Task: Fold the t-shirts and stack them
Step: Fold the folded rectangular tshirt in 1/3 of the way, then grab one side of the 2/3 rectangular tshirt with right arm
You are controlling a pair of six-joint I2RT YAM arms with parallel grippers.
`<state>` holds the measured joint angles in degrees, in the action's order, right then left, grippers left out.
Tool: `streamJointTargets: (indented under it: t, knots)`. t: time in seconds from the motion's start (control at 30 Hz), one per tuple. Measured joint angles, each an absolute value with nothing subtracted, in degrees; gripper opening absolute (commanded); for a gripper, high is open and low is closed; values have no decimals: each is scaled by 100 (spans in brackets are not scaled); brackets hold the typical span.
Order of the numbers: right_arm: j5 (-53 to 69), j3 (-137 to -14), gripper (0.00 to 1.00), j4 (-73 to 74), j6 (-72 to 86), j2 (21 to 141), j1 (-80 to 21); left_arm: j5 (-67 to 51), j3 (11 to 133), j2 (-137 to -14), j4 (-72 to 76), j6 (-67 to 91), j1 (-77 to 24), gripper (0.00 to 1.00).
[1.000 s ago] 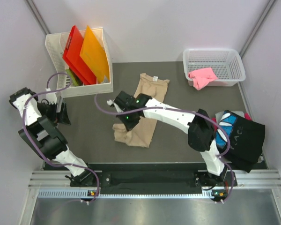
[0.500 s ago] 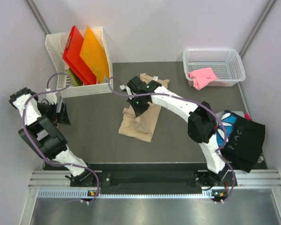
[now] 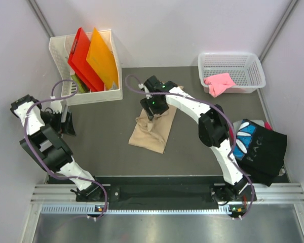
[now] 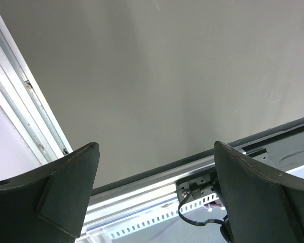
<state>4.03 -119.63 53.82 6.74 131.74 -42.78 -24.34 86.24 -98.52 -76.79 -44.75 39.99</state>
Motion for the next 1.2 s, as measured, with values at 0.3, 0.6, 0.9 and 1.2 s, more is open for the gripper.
streamJointTargets:
  t: [0.3, 0.6, 0.9, 1.2]
  knots:
    - [-480, -12519, 71, 5382, 923, 13141, -2936, -2322, 8405, -9710, -7682, -4565, 3999, 99]
    - [-989, -11854, 66, 5542, 908, 12693, -3098, -2311, 8383, -9526, -7679, -4589, 3999, 99]
    - [-1162, -10320, 66, 5181, 532, 11126, -5019, -2287, 8372, -9465, -7679, -4613, 3999, 99]
    - [-1525, -9448, 63, 4775, 167, 10962, -6932, -2307, 8377, -9623, -7679, -4342, 3999, 99]
